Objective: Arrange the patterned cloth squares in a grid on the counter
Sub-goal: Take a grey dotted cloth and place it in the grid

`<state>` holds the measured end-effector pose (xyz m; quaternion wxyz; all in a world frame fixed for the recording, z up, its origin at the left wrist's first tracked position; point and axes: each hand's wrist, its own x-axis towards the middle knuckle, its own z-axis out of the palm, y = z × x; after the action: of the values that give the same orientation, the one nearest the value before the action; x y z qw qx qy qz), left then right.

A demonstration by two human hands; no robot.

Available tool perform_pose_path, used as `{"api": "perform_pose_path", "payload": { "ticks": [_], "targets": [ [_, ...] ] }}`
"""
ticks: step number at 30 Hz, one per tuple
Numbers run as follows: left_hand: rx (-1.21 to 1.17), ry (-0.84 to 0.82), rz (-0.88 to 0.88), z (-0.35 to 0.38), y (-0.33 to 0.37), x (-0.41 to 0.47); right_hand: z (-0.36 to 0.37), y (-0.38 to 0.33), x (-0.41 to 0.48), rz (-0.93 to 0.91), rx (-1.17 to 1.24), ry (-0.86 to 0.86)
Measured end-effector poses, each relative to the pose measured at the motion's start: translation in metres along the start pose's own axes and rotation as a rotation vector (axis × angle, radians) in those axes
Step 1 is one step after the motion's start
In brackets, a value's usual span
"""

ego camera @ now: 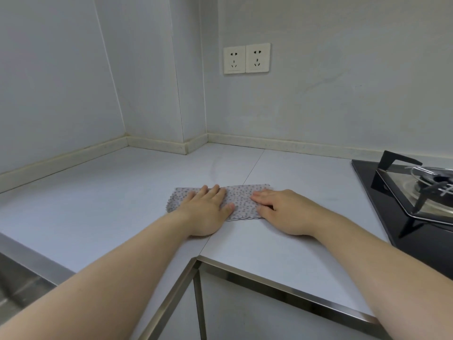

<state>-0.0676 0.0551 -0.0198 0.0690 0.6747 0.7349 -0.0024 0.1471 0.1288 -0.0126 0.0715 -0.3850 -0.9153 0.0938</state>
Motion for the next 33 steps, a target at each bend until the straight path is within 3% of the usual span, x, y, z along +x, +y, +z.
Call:
{"api": "perform_pose_path", "payload": {
  "ticks": [10, 16, 18, 20, 23, 28, 33],
  "targets": [
    [-0.054, -0.047, -0.32, -0.007, -0.008, -0.002, 0.003, 0.0, 0.003, 0.017, -0.03, -0.011],
    [-0.063, 0.077, -0.47, -0.006, -0.003, -0.003, 0.004, -0.004, 0.004, 0.064, -0.043, 0.026],
    [-0.026, 0.165, -0.426, -0.006, -0.007, -0.002, 0.004, -0.008, 0.005, 0.052, -0.058, 0.078],
    [-0.025, 0.243, -0.261, -0.006, -0.013, 0.0, 0.003, -0.014, 0.005, 0.029, -0.091, 0.125],
    [-0.076, 0.251, -0.084, -0.005, -0.018, 0.002, -0.003, -0.026, 0.008, -0.006, -0.106, 0.143],
    [-0.042, 0.262, -0.085, -0.002, -0.02, 0.004, -0.007, -0.055, 0.034, 0.019, -0.087, -0.054],
    [-0.072, 0.245, -0.085, 0.003, -0.022, 0.002, 0.001, -0.072, 0.053, 0.072, 0.088, 0.021]
  ]
}}
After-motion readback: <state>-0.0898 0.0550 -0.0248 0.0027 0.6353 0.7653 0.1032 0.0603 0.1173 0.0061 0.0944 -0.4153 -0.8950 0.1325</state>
